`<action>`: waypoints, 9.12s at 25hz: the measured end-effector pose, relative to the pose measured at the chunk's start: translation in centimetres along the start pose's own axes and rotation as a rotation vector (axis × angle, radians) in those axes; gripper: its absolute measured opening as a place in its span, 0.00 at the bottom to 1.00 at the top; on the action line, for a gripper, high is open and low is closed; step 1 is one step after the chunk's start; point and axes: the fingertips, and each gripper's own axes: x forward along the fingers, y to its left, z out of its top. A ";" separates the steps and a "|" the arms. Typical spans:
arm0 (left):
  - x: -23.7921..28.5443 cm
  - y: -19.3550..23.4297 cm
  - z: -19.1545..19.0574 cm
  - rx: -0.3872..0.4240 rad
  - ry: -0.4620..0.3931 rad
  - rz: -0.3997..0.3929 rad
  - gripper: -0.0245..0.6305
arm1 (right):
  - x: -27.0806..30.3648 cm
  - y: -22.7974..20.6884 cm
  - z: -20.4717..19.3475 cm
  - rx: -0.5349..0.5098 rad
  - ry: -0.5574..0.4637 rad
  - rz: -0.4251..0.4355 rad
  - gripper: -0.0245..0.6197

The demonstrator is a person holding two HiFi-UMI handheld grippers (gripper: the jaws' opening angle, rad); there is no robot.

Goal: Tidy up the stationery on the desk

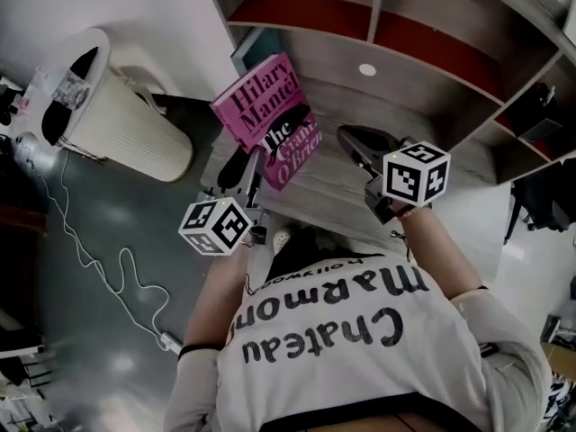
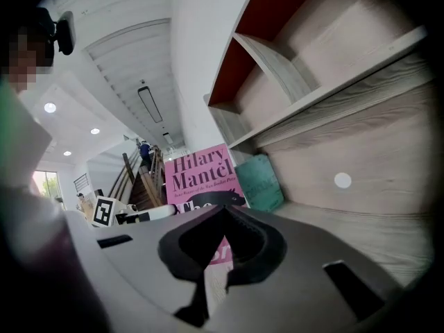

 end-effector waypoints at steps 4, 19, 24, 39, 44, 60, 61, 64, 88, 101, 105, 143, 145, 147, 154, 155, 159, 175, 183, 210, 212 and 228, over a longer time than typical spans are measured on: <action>2.1 1.8 -0.5 0.010 0.045 -0.014 0.26 | 1.5 -1.4 0.3 0.052 -0.016 -0.063 0.06; 8.8 8.1 -0.4 0.234 0.167 -0.030 0.26 | 7.9 -4.5 0.2 0.154 -0.025 -0.201 0.06; 10.9 8.7 -0.6 0.339 0.161 -0.032 0.26 | 8.3 -6.2 -0.9 0.185 0.008 -0.240 0.06; 13.7 11.9 -1.8 0.402 0.136 0.086 0.26 | 7.9 -8.8 -2.8 0.307 0.052 -0.267 0.06; 13.2 12.0 -2.6 0.408 0.132 0.107 0.26 | 8.2 -8.8 -2.7 0.323 0.053 -0.258 0.06; 12.8 12.9 -5.7 0.318 0.260 0.168 0.26 | 7.2 -8.2 -2.3 0.290 0.045 -0.243 0.06; 12.9 13.0 -5.8 0.314 0.265 0.169 0.26 | 7.0 -8.2 -2.3 0.291 0.046 -0.244 0.06; 13.2 13.0 -6.2 0.305 0.280 0.171 0.26 | 6.6 -8.2 -2.4 0.295 0.045 -0.248 0.06; 15.5 13.5 -6.8 0.291 0.309 0.182 0.26 | 4.6 -9.1 -3.2 0.325 0.042 -0.292 0.06; 17.3 14.1 -6.4 0.292 0.292 0.195 0.26 | 3.0 -9.9 -3.2 0.340 0.022 -0.336 0.06; 17.7 14.1 -6.4 0.292 0.283 0.195 0.26 | 2.7 -10.3 -3.3 0.350 0.018 -0.351 0.06; 20.4 14.5 -6.4 0.187 0.311 0.105 0.30 | 1.6 -8.8 -4.4 0.379 -0.007 -0.477 0.06; 20.4 14.4 -6.5 0.197 0.329 0.094 0.30 | 1.7 -8.4 -4.4 0.379 -0.016 -0.485 0.06; 20.3 14.4 -6.7 0.212 0.348 0.075 0.30 | 1.8 -7.9 -4.6 0.382 -0.027 -0.496 0.06; 20.3 14.4 -6.7 0.225 0.385 0.007 0.30 | 2.6 -6.6 -5.5 0.386 -0.066 -0.525 0.06; 20.3 14.4 -6.7 0.218 0.390 0.006 0.30 | 2.7 -6.3 -5.7 0.386 -0.064 -0.527 0.06; 20.3 14.5 -6.8 0.152 0.398 0.027 0.30 | 2.8 -5.5 -6.4 0.387 -0.047 -0.535 0.06; 20.3 15.0 -7.4 0.080 0.400 0.131 0.31 | -1.4 -4.3 -6.9 0.374 -0.052 -0.572 0.06; 19.4 15.7 -7.7 0.022 0.397 0.188 0.34 | -4.5 -3.4 -7.4 0.374 -0.049 -0.578 0.06; 2.2 -6.0 -1.7 -0.065 0.263 -0.210 0.10 | -6.3 4.4 -3.4 0.230 -0.182 -0.366 0.06; 0.8 -7.2 -1.1 -0.034 0.229 -0.203 0.10 | -7.0 5.4 -3.0 0.191 -0.196 -0.369 0.06; -8.8 -13.9 -2.1 0.170 0.102 -0.164 0.09 | -12.1 13.0 -3.7 -0.064 -0.316 -0.335 0.06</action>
